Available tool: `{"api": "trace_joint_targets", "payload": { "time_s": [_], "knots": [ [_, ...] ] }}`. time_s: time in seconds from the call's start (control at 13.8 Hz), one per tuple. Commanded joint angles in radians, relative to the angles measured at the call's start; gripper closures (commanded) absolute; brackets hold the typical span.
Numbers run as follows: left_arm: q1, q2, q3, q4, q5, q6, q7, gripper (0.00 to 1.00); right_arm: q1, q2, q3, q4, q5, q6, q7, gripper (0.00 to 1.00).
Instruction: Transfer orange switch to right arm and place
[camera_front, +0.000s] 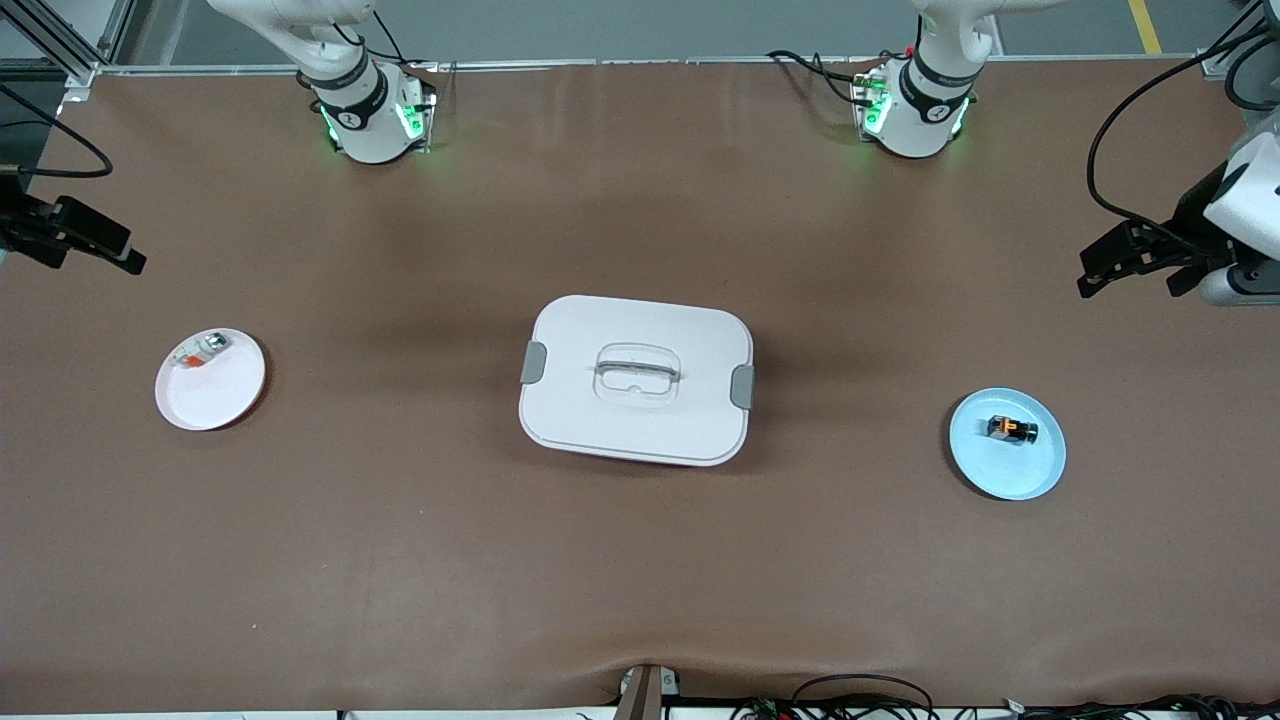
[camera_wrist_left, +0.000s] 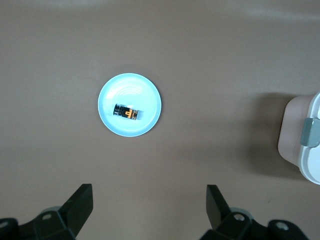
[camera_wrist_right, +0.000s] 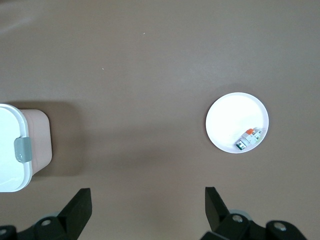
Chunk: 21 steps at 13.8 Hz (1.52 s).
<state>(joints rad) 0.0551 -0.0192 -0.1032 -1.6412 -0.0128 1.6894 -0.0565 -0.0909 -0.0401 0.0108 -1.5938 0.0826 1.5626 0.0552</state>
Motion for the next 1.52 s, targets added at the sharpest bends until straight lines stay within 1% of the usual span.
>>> {"api": "trace_joint_targets", "payload": {
  "time_s": [0.0, 0.72, 0.87, 1.08, 1.23, 1.45],
  "knots": [
    [0.006, 0.01, -0.003, 0.026, 0.007, -0.013, 0.02, 0.0, -0.018, -0.004, 0.011, -0.006, 0.017, 0.011, 0.008, 0.0],
    [0.005, 0.012, -0.003, 0.027, 0.007, -0.014, 0.001, 0.0, -0.003, 0.0, 0.014, -0.009, 0.019, 0.027, 0.011, 0.0],
    [0.006, 0.013, -0.003, 0.027, 0.008, -0.014, 0.0, 0.0, -0.007, -0.004, 0.012, -0.024, 0.052, 0.025, 0.009, 0.0],
    [0.008, 0.033, -0.001, 0.026, 0.008, -0.017, 0.003, 0.0, -0.013, 0.003, 0.011, -0.026, 0.083, 0.057, 0.006, 0.0],
    [0.011, 0.05, -0.001, 0.027, 0.016, -0.017, 0.013, 0.0, -0.019, 0.006, 0.011, -0.025, 0.088, 0.059, -0.003, 0.0],
    [0.022, 0.097, -0.001, 0.03, 0.011, -0.011, 0.011, 0.0, -0.026, 0.006, 0.011, -0.021, 0.103, 0.062, -0.006, 0.0]
  ]
}}
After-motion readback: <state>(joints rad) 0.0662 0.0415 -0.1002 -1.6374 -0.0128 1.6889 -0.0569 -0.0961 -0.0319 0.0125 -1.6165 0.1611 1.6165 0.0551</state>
